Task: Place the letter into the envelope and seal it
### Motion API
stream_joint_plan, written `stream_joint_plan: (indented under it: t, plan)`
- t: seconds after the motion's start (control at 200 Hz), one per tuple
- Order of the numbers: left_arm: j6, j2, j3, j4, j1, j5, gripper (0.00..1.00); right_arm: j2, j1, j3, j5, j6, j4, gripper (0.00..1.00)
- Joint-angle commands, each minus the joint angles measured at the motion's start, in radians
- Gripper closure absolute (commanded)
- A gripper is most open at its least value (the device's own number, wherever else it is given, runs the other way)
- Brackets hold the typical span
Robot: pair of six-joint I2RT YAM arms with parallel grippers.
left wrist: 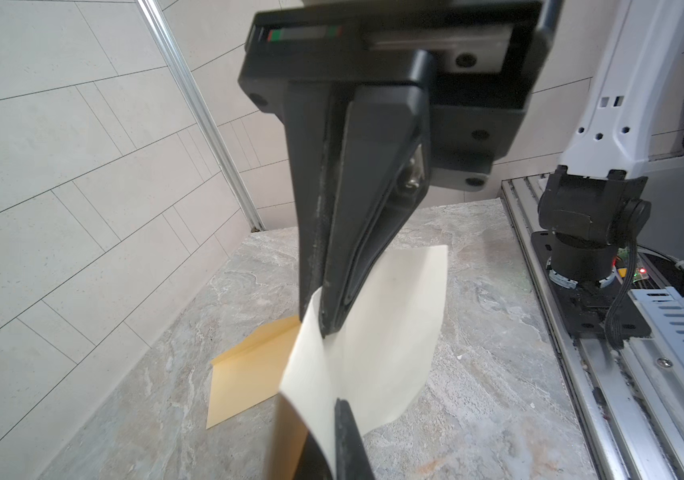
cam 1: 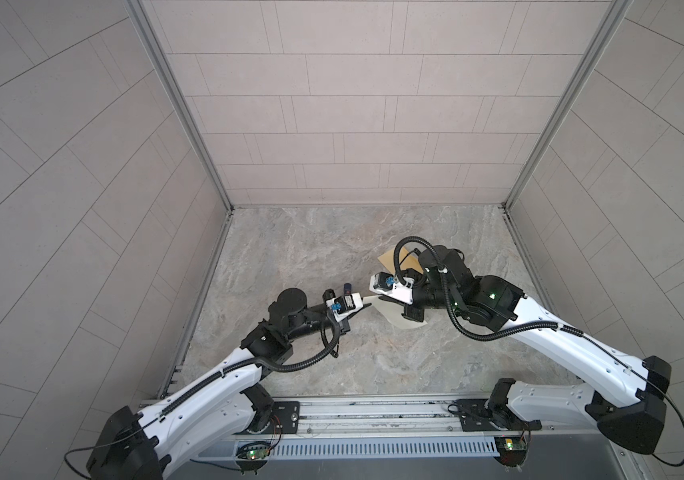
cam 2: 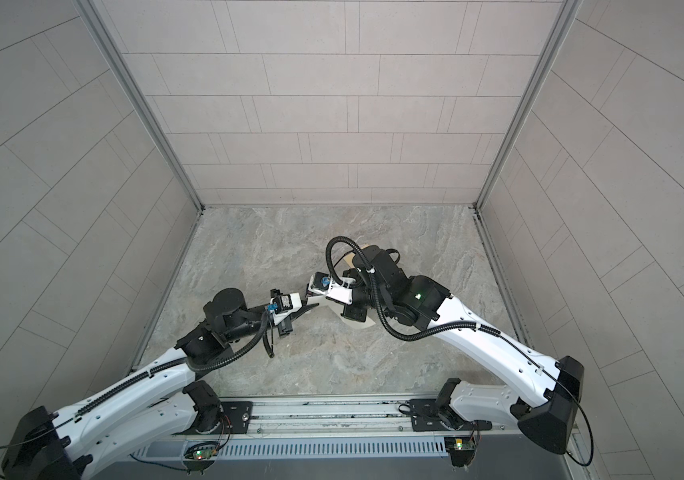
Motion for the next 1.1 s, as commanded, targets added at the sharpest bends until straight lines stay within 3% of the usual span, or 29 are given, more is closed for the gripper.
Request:
stream_joint_plan:
  t: [0.0,0.09,0.185,0.345,0.415,0.605,0.886,1.006,1.096]
  plan:
    - [-0.007,-0.017,-0.009,0.045,-0.001,0.004,0.93,-0.006,0.005,-0.012,-0.001,-0.015,0.013,1.00]
    - [-0.004,-0.031,-0.009,0.050,-0.001,-0.013,0.69,-0.020,0.004,-0.016,0.011,-0.037,-0.008,1.00]
    - [-0.022,-0.063,-0.015,0.069,-0.001,-0.057,0.52,-0.049,0.001,-0.034,0.040,-0.057,-0.026,1.00]
    - [-0.016,-0.080,-0.017,0.068,0.001,-0.068,0.28,-0.068,-0.004,-0.040,0.021,-0.079,-0.067,1.00]
    - [-0.014,-0.080,-0.015,0.067,0.000,-0.054,0.24,-0.064,-0.004,-0.036,0.000,-0.085,-0.074,1.00]
    - [0.000,-0.063,-0.005,0.038,-0.001,0.007,0.24,-0.033,-0.004,-0.026,-0.023,-0.091,-0.067,1.00]
    - [-0.014,-0.026,0.004,0.035,0.000,0.042,0.46,0.010,-0.001,-0.003,-0.072,-0.084,-0.036,1.00]
    - [-0.019,-0.021,0.007,0.033,0.000,0.036,0.66,0.019,0.000,-0.002,-0.076,-0.078,-0.022,1.00]
    - [-0.019,-0.017,0.007,0.028,0.000,0.032,0.70,0.020,0.000,-0.004,-0.078,-0.070,-0.014,1.00]
